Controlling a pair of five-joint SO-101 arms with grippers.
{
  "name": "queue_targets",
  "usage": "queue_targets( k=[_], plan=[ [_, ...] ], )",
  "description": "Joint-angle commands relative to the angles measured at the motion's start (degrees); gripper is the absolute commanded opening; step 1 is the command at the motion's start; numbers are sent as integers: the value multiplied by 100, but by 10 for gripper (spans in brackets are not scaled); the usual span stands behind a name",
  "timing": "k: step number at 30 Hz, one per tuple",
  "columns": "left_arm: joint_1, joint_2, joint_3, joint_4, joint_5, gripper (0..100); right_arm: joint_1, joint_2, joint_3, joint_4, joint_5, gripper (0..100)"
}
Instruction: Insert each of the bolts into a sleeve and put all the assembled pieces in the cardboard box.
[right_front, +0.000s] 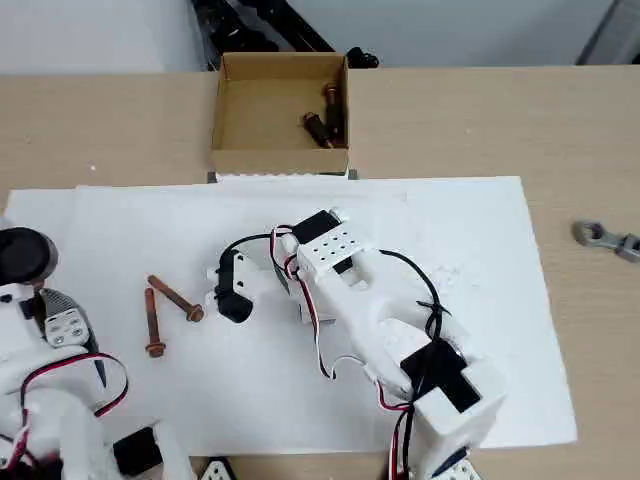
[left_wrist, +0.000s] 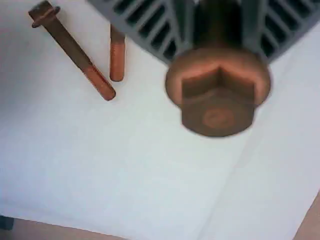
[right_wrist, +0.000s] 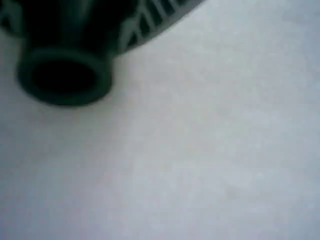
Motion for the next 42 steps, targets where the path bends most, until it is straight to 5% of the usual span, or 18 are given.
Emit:
queue_targets(
  k=[1,11,21,26,38,42],
  plan=[
    [-18,-18,13,88,-53,5,-101,13,-35,-154,-308,2],
    [-18,9,-13,-105,-53,5,-110,-1736,-404,233,-1240,2],
    [9,18,4,-615,-53,5,66,-4708,-413,-523,-4659,3],
    [9,18,13,-862,-53,5,180,-5842,-396,-787,-5793,3],
    [35,26,576,-2541,-18,5,189,-7354,-431,-1305,-6840,2],
    [580,26,936,-3297,-18,5,338,-7345,-413,-1604,-6840,2]
  ],
)
